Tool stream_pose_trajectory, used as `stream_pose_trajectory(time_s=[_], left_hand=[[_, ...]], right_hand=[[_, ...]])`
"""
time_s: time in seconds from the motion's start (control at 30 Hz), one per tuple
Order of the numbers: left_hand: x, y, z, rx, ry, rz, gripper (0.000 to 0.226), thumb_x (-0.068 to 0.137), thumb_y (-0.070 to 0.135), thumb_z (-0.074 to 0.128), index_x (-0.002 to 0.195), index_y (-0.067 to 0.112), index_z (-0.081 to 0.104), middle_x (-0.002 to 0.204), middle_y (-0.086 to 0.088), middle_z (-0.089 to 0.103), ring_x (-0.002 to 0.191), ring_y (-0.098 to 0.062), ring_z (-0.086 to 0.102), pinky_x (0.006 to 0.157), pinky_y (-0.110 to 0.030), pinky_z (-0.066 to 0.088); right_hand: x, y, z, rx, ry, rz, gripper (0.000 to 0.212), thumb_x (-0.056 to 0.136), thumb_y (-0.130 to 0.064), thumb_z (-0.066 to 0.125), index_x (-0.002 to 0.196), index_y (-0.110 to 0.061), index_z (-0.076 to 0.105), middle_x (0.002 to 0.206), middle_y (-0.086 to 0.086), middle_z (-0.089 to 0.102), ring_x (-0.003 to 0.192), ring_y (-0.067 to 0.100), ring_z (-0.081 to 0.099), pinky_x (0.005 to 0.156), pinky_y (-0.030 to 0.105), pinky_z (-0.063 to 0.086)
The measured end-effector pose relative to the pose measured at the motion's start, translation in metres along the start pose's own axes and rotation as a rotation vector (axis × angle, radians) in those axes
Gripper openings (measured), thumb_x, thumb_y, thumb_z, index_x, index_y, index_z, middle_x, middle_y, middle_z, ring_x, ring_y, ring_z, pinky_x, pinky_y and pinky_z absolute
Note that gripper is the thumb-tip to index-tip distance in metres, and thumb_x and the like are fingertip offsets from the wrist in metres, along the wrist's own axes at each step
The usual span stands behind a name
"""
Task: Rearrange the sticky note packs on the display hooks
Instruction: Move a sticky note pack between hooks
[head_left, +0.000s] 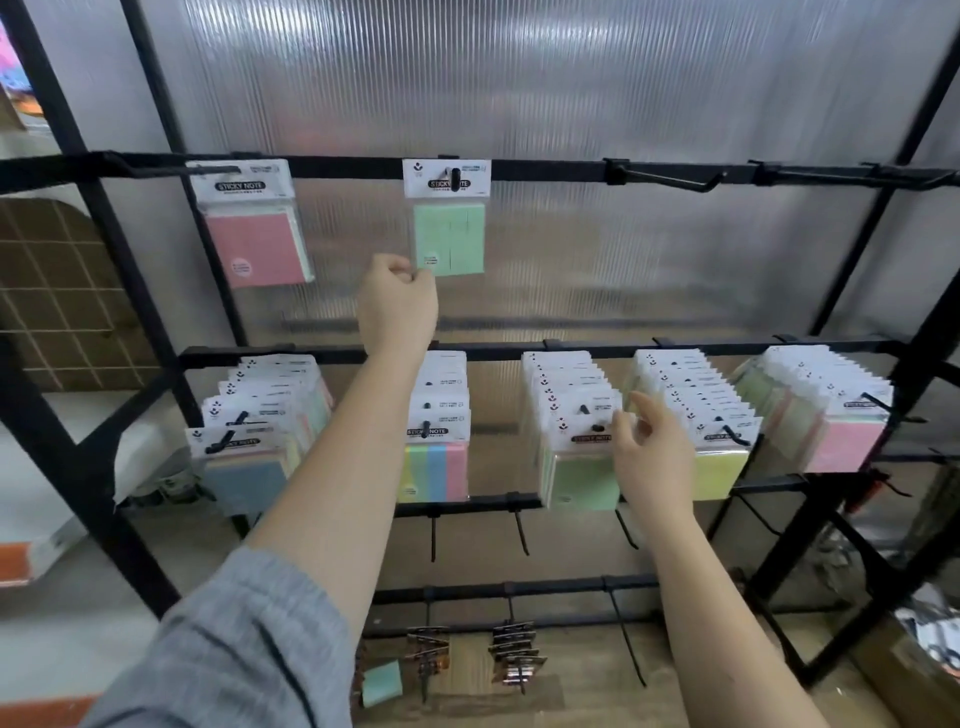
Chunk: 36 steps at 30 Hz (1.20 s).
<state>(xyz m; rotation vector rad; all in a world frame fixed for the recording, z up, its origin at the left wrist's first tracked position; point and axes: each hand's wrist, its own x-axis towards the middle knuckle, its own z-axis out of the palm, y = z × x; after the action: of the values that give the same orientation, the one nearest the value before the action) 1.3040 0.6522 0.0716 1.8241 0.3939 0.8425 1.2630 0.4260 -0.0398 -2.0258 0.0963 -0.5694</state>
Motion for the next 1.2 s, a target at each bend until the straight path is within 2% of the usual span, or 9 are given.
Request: stream_pose_trajectory(time_s=[0.07,0.2,0.33,0.53,0.67,0.77,0.93,1.03,1.2], left_hand=[[-0.014,-0.009,-0.005,0.019,-0.031,-0.019,0.012,0.085,0.017,0.051,0.096,0.02,0.057,0.087,0.009,0.057,0.075,-0.01,0.053,0.059,-0.025,0.036],[-0.04,-0.031,-0.019,0.048,-0.062,-0.065,0.011,0.086,0.016,0.05,0.082,0.025,0.055,0.079,0.014,0.057,0.066,-0.006,0.053,0.053,-0.021,0.038],[-0.062,-0.058,-0.036,0.091,-0.037,-0.082,0.01,0.088,0.018,0.05,0.088,0.023,0.059,0.086,0.008,0.061,0.075,-0.012,0.057,0.056,-0.022,0.037],[-0.086,-0.087,-0.055,0.179,0.03,-0.081,0.011,0.089,0.016,0.052,0.089,0.02,0.062,0.077,0.016,0.055,0.07,0.002,0.048,0.056,-0.013,0.028],[-0.094,-0.102,-0.063,0.169,-0.012,-0.11,0.011,0.089,0.014,0.051,0.091,0.018,0.061,0.08,0.012,0.055,0.076,-0.008,0.051,0.058,-0.019,0.034],[-0.098,-0.109,-0.066,0.169,-0.043,-0.118,0.012,0.09,0.013,0.051,0.095,0.017,0.06,0.086,0.008,0.057,0.08,-0.01,0.051,0.061,-0.023,0.035],[-0.097,-0.115,-0.064,0.192,-0.164,-0.155,0.029,0.095,0.019,0.047,0.121,0.014,0.057,0.105,0.004,0.058,0.091,-0.008,0.049,0.072,-0.021,0.035],[-0.095,-0.119,-0.06,0.207,-0.223,-0.147,0.035,0.097,0.025,0.046,0.129,0.012,0.053,0.121,0.0,0.06,0.095,-0.005,0.046,0.076,-0.02,0.033],[-0.098,-0.122,-0.049,0.135,-0.164,-0.124,0.027,0.096,0.026,0.051,0.118,0.011,0.056,0.109,0.0,0.062,0.089,-0.008,0.051,0.055,-0.008,0.032]], right_hand=[[-0.007,0.004,0.001,0.053,-0.009,0.045,0.042,0.096,-0.028,0.05,0.136,-0.016,0.047,0.126,-0.002,0.057,0.102,0.007,0.051,0.086,0.025,0.039],[-0.016,0.01,0.006,0.069,0.0,0.109,0.046,0.094,-0.03,0.054,0.136,-0.015,0.045,0.091,-0.015,0.053,0.078,-0.001,0.049,0.077,0.024,0.036],[-0.026,0.016,0.012,0.087,0.037,0.149,0.043,0.091,-0.028,0.06,0.13,-0.013,0.049,0.1,-0.006,0.053,0.096,0.013,0.054,0.077,0.025,0.037],[-0.042,0.018,0.02,0.092,0.1,0.222,0.043,0.087,-0.025,0.066,0.125,-0.012,0.05,0.098,-0.001,0.056,0.088,0.016,0.055,0.073,0.025,0.039],[-0.048,0.012,0.022,0.14,0.128,0.264,0.033,0.084,-0.028,0.069,0.108,-0.016,0.049,0.084,-0.009,0.053,0.07,0.003,0.052,0.054,0.013,0.031],[-0.052,0.01,0.024,0.213,0.056,0.26,0.017,0.087,-0.03,0.064,0.084,-0.014,0.056,0.07,-0.006,0.054,0.063,0.008,0.048,0.054,0.019,0.033],[-0.056,-0.003,0.022,0.332,0.075,0.26,0.039,0.094,-0.025,0.052,0.057,-0.017,0.043,0.044,-0.016,0.045,0.044,0.0,0.038,0.046,0.018,0.026],[-0.059,-0.011,0.019,0.303,0.134,0.255,0.038,0.096,-0.027,0.047,0.059,-0.024,0.046,0.051,-0.012,0.049,0.052,0.002,0.043,0.05,0.02,0.031],[-0.066,-0.019,0.016,0.307,0.285,0.237,0.042,0.095,-0.032,0.045,0.054,-0.027,0.038,0.055,-0.008,0.047,0.059,0.014,0.049,0.053,0.029,0.036]])
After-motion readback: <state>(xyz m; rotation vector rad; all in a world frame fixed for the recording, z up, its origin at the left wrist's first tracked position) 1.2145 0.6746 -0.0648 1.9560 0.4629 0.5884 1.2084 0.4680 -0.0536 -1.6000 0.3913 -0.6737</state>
